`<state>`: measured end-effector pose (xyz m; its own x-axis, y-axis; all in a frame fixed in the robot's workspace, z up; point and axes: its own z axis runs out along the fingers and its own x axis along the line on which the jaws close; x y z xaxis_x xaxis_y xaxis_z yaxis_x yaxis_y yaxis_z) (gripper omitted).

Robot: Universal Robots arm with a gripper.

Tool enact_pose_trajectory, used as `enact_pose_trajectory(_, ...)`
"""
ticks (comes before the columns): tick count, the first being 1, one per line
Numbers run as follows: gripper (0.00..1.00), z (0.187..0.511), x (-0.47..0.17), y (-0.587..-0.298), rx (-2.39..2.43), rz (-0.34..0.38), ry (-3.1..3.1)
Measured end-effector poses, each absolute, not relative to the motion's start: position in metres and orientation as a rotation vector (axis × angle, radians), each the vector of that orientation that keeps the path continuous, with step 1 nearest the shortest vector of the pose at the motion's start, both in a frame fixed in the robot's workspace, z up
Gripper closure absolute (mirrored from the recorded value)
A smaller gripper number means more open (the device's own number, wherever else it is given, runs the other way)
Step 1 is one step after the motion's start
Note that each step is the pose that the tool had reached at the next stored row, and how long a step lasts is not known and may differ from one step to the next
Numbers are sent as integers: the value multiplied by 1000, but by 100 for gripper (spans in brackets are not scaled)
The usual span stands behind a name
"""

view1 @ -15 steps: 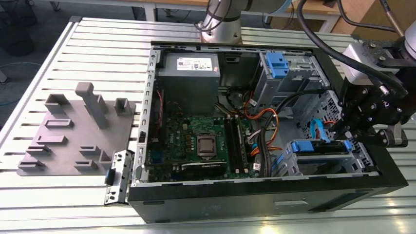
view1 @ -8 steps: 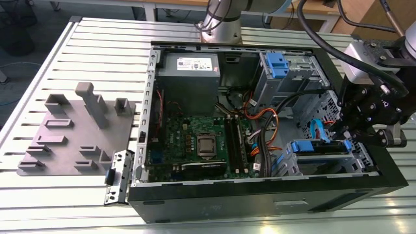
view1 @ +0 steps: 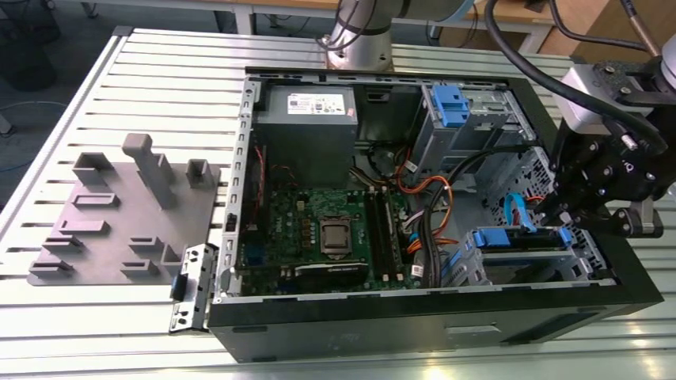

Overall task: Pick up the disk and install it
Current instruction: 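Insert the second disk wire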

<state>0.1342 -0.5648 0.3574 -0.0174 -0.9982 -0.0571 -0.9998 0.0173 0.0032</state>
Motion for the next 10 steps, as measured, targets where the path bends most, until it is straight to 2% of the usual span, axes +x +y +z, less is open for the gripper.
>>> enact_pose_trajectory(10, 76, 360, 134, -565, -2175, 65, 2213)
